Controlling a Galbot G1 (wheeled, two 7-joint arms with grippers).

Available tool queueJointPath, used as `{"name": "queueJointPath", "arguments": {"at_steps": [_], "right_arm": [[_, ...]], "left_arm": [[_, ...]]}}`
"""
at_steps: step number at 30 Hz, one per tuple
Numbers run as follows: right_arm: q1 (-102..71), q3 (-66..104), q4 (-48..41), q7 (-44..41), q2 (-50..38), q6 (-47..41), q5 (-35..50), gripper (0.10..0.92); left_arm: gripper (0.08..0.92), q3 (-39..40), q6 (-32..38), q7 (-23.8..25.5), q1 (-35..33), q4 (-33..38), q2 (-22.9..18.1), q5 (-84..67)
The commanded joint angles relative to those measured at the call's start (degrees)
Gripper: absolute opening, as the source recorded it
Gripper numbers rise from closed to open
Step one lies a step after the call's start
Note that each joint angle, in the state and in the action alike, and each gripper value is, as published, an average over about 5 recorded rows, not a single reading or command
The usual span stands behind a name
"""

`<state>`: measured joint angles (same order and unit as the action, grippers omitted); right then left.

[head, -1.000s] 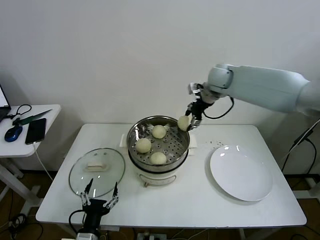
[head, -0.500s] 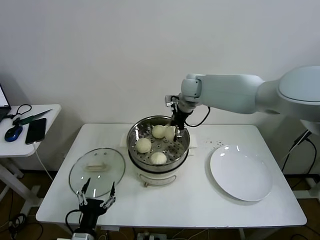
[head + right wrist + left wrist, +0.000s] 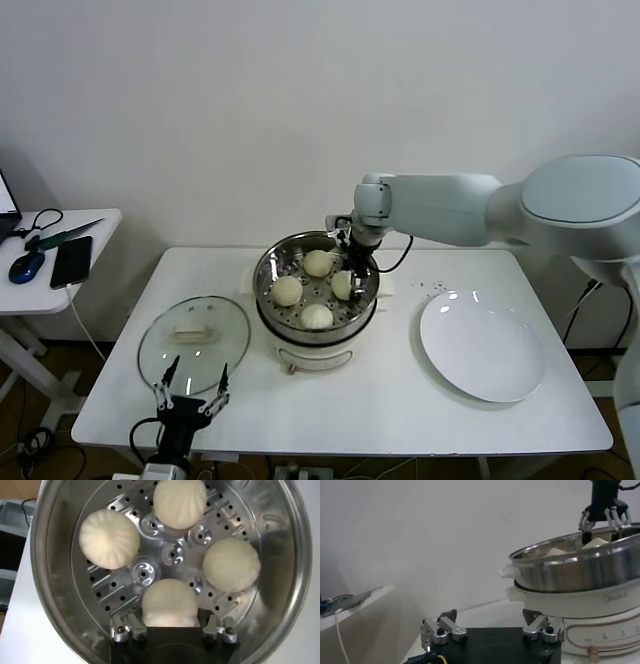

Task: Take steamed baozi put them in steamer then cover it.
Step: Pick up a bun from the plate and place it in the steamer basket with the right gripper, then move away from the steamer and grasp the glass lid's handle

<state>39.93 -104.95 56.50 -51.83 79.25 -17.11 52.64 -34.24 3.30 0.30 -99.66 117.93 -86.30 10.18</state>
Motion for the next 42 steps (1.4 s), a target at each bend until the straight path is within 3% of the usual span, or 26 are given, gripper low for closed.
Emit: {"name": "queueJointPath", "arguments": {"at_steps": [1,8,22,32,37,42], "right_arm": [[-0.9,-0.3,0.2,0.6,0.1,-0.3,-1.0,0.716],[0.4,0.8,0.9,0.1,-1.0,-0.4,-1.5,0.815],[4.2,6.9,3.0,-1.2,-8.0,3.4,2.7,0.823],[3.2,11.9,17.5,22.9,-29.2,21.1,8.7,0.823],[-6.6,21.5,22.9,30.5,-40.0,26.0,5.9,0.823],[-25.5,41.3,25.8,36.5,-47.2,28.1,0.5,0.823]], "left_arm": [[0.823,0.1,-0.1,0.1,0.2,0.0,0.1,0.1],[0.823,0.1,-0.1,0.0,0.1,0.0,0.1,0.2],[0.823,-0.3,0.3,-0.1,-0.5,0.1,0.4,0.5],[0.823,-1.4,0.7,-1.0,0.5,0.3,0.4,1.7],[0.823,-1.8,0.8,-1.4,1.1,0.5,0.0,2.6],[0.823,-2.4,0.7,-1.4,1.7,0.8,-0.1,5.0]]}}
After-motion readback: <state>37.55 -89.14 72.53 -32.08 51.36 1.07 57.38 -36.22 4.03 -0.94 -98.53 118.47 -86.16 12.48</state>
